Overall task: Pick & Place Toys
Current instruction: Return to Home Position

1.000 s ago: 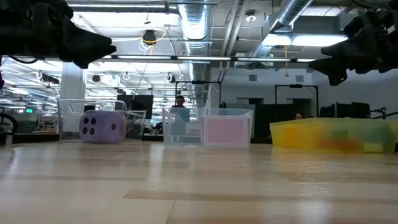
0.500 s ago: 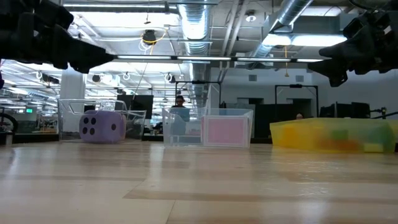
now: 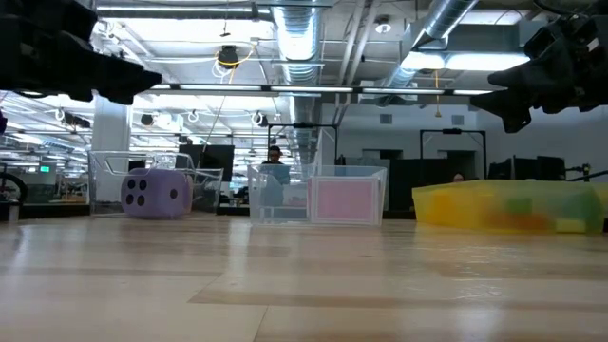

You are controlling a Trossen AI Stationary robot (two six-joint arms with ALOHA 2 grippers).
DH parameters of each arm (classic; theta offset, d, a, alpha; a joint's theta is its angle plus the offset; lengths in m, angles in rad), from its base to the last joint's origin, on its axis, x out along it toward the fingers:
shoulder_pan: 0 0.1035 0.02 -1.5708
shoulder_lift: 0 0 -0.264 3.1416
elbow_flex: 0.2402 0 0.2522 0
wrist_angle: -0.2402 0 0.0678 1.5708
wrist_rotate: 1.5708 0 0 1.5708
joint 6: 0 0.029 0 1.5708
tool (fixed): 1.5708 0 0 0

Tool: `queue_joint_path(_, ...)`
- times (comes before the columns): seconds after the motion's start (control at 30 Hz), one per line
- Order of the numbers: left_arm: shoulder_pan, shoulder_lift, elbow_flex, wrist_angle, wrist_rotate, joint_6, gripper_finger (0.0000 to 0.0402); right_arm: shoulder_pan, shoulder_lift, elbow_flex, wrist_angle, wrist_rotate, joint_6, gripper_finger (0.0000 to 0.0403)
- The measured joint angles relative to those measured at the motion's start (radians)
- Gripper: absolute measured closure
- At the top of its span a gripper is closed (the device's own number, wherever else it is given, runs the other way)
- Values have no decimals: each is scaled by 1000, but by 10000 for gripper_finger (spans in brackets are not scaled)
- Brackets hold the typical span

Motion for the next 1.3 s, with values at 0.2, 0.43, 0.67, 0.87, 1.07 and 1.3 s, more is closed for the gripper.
queue_joint_path(0.2, 1, -171, 1, -122, 5, -2, 211, 2, 0, 0, 0, 0, 7, 168)
queue_joint_path(0.43, 2, -157, 3, -118, -84, 25, 211, 2, 0, 0, 0, 0, 6, 168)
queue_joint_path(0.67, 2, -169, 2, -88, -137, 69, 211, 2, 0, 0, 0, 0, -17, 168)
queue_joint_path(0.87, 2, -169, 2, -80, -151, 53, 211, 2, 0, 0, 0, 0, -24, 168)
queue_joint_path(1.07, 2, -155, 2, -77, -234, -49, 211, 1, 0, -1, -6, 55, -18, 168)
queue_joint_path(1.3, 2, -99, 2, -75, -235, -75, 211, 1, 0, -1, -6, 59, 52, 168)
